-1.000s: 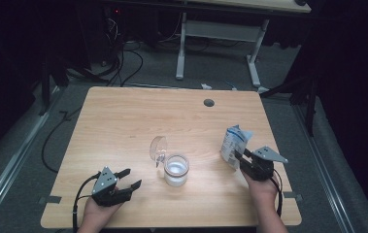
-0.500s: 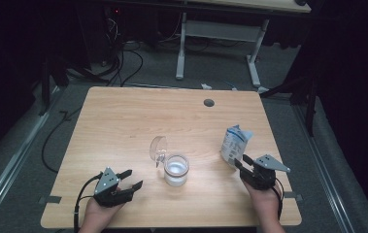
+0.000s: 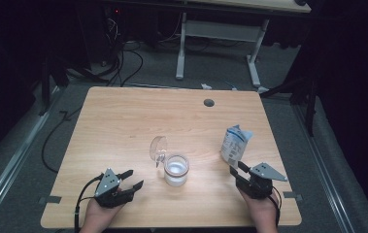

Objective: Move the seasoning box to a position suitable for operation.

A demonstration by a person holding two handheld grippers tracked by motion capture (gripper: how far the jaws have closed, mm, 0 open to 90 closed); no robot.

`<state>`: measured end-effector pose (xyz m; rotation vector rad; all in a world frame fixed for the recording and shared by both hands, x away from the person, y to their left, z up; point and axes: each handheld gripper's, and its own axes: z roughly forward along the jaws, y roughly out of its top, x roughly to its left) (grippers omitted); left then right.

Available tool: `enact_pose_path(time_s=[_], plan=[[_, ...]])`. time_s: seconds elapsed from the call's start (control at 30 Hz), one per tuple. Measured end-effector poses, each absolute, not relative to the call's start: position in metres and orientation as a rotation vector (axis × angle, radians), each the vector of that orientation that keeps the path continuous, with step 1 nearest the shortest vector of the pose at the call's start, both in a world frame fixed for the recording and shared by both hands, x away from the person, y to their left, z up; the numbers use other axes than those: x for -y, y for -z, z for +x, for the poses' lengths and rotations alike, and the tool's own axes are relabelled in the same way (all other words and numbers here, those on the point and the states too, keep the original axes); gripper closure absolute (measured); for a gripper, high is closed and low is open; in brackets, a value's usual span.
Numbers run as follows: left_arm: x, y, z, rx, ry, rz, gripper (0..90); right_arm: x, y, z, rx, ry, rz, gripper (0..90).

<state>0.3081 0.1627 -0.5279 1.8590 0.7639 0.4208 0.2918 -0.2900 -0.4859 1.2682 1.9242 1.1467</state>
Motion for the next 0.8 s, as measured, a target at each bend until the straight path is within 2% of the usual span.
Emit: enact_pose_path(time_s=[0.23, 0.37, 0.8], plan=[[-0.164, 0.526, 0.308, -0.764, -0.421, 1.852, 43.3, 0.271, 0.488, 0.292, -1.966, -1.159, 1.214, 58.2], [-0.167, 0.524, 0.31, -0.787, -0.38, 1.836, 45.6, 0.258, 0.488, 0.294, -1.982, -1.167, 1.193, 56.8], [-0.161, 0.52, 0.314, -0.852, -0.425, 1.827, 46.8, 0.223, 0.501, 0.316, -2.029, -1.199, 1.153, 58.0]])
